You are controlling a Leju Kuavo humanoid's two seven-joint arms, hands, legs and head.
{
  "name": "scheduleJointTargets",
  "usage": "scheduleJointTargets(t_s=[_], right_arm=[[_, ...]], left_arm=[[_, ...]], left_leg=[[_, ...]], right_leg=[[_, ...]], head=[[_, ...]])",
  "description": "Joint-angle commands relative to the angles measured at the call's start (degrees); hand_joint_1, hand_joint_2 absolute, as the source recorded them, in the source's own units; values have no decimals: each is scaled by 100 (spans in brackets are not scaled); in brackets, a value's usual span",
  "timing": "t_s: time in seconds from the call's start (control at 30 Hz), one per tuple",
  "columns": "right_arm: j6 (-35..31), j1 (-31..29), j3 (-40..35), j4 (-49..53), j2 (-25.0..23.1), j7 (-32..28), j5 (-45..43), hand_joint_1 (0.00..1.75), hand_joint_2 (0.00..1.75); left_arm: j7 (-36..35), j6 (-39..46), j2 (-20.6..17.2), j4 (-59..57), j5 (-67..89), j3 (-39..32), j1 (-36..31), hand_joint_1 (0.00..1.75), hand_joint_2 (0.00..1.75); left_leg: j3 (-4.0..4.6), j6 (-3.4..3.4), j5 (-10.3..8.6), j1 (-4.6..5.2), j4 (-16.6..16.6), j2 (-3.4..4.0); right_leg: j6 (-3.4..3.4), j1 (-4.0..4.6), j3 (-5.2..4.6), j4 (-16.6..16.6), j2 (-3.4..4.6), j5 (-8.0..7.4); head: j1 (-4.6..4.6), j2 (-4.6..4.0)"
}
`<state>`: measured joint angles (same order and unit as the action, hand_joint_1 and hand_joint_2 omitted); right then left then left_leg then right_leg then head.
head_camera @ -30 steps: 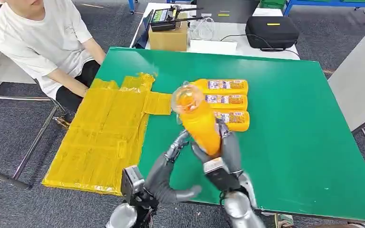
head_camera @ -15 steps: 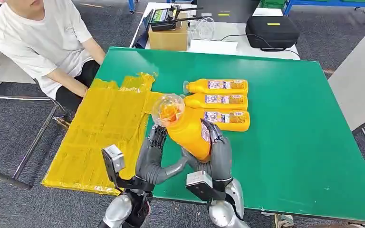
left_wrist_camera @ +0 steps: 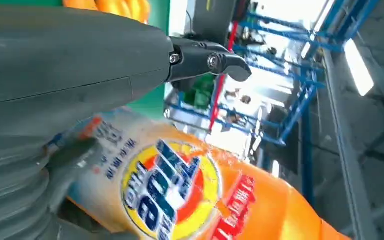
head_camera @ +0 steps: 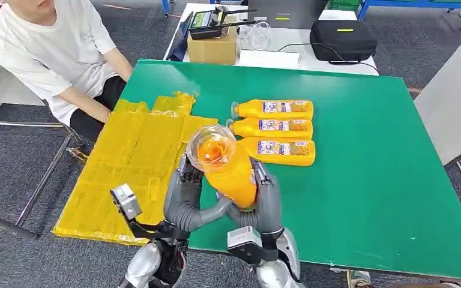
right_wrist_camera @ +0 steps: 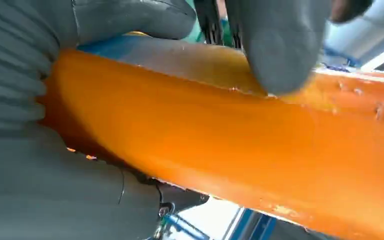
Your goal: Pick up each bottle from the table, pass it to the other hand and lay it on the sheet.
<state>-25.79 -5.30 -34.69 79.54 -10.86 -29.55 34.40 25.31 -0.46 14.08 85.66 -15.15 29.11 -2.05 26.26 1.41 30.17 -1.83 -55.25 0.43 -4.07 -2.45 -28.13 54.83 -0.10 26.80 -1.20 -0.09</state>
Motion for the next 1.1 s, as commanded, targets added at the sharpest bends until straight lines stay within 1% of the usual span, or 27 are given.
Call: scheduleJointTargets(t_s=[0.03,0.07,0.1,0.13,0.23,0.3,0.33,0.4,0.43,0.53,0.57,0.63,0.67,0.73,0.77,0.8,0.83,0.87,0.9,0.93,0.97,1.0,1.03,1.07,1.1], right_arm=[[256,-181,-302,-490,271,122,111,175,175],[297,-193,-320,-519,299,163,169,175,175],[421,-199,-316,-545,319,285,219,175,175],[524,-212,-267,-595,325,371,228,175,175],[660,-252,-108,-654,310,515,241,175,175],[679,-292,-95,-599,365,515,471,175,175],[602,-302,-135,-564,406,546,693,175,175],[600,-289,-133,-533,411,548,701,175,175],[600,-289,-133,-533,411,548,701,175,175],[600,-289,-133,-533,411,548,701,175,175],[600,-289,-133,-533,411,548,701,175,175],[600,-289,-133,-533,411,548,701,175,175],[600,-289,-133,-533,411,548,701,175,175],[600,-289,-133,-533,411,548,701,175,175],[600,-289,-133,-533,411,548,701,175,175],[588,-279,-184,-503,438,584,804,175,175],[470,-280,-234,-496,487,728,1076,175,175],[464,-261,-231,-487,496,729,1080,175,175],[503,-199,-211,-446,508,675,931,175,175],[485,-223,-301,-447,571,607,980,175,175],[478,-238,-325,-467,578,597,992,175,175],[456,-257,-341,-511,569,593,974,175,175],[287,-292,-371,-592,561,595,1052,175,175],[251,-325,-404,-645,559,602,1086,175,175],[221,-362,-418,-708,520,581,1021,175,175]], left_arm=[[-134,-59,-172,-115,-41,-22,-212,0,175],[-137,-73,-182,-106,-33,-25,-202,0,175],[-134,-150,-213,-74,17,-13,-186,0,175],[-172,-392,-282,-47,23,29,-176,0,175],[-30,-534,-322,26,464,39,-106,0,175],[-171,-536,-326,-75,781,78,-93,0,175],[-204,-518,-320,-161,866,72,-85,0,175],[-202,-518,-312,-213,867,69,-87,0,175],[-202,-518,-312,-213,867,69,-87,0,175],[-202,-518,-312,-213,867,69,-87,0,175],[-202,-518,-312,-213,867,69,-87,0,175],[-202,-518,-312,-213,867,69,-87,0,175],[-202,-518,-312,-213,867,69,-87,0,175],[-202,-518,-312,-213,867,69,-87,0,175],[-202,-518,-312,-213,867,69,-87,0,175],[-312,-460,-300,-265,945,50,-111,0,175],[-603,-390,-256,-328,938,-22,-98,0,175],[-722,-314,-222,-379,929,-72,-100,0,175],[-1336,-157,-157,-541,757,-157,-124,0,175],[-1096,-86,-177,-637,894,-118,-198,0,175],[-1132,-78,-152,-702,818,-150,-220,0,175],[-1374,-308,-131,-808,461,-181,-253,159,175],[-1548,-299,-154,-894,337,-151,-272,175,175],[-1632,-288,-165,-961,291,-133,-285,175,175],[-1714,-222,-147,-1086,233,-132,-313,175,175]], left_leg=[[-7,-13,-3,-1,9,-4],[-12,-19,-4,-5,13,-4],[-11,-15,-3,-2,12,-3],[-9,-14,-3,-2,10,-4],[-15,-18,-5,-5,17,-3],[-8,-9,-2,1,9,0],[-5,-15,-3,-5,9,-4],[-6,-10,-1,1,9,-1],[-12,-18,-2,-4,14,1],[-2,-10,-2,2,7,-4],[-8,-18,-4,-1,12,-6],[-4,-9,-2,2,8,-2],[-9,-16,-3,-2,12,-1],[-5,-10,-2,1,8,-3],[-9,-15,-4,-2,13,-5],[-7,-13,-2,-1,10,-4],[-6,-11,-2,1,8,-3],[-10,-16,-3,-2,13,-3],[-8,-14,-3,-1,12,-4],[-8,-12,-2,0,10,-7],[-11,-18,-5,-2,15,-11],[-8,-13,-3,-1,9,-7],[-6,-10,-2,1,7,-5],[-11,-18,-3,-2,13,-6],[-8,-14,-3,0,11,-6]], right_leg=[[19,5,9,-12,-2,-4],[29,12,15,-20,0,-8],[23,7,12,-15,0,-5],[21,6,11,-13,-1,-4],[31,11,16,-21,2,-8],[16,2,6,-8,3,-3],[26,10,8,-14,0,-6],[13,2,5,-9,1,-3],[26,9,13,-19,4,-7],[13,1,3,-7,-2,-2],[25,6,10,-16,-3,-5],[14,1,4,-7,1,-2],[25,7,9,-15,3,-5],[15,2,4,-8,-1,-2],[25,7,10,-16,-1,-5],[21,6,8,-12,-1,-4],[17,3,5,-9,0,-2],[25,8,10,-16,1,-5],[21,5,9,-15,-1,-5],[16,4,10,-13,-4,-3],[25,8,17,-21,-7,-6],[17,4,10,-13,-4,-4],[13,2,7,-9,-3,-2],[25,8,13,-18,-1,-6],[20,4,9,-14,-2,-4]], head=[[0,0],[0,0],[0,0],[2,0],[2,0],[0,0],[2,0],[0,0],[2,0],[0,0],[2,0],[0,0],[2,0],[0,0],[2,0],[0,0],[0,0],[0,0],[0,0],[0,0],[0,0],[0,0],[2,0],[2,0],[0,0]])
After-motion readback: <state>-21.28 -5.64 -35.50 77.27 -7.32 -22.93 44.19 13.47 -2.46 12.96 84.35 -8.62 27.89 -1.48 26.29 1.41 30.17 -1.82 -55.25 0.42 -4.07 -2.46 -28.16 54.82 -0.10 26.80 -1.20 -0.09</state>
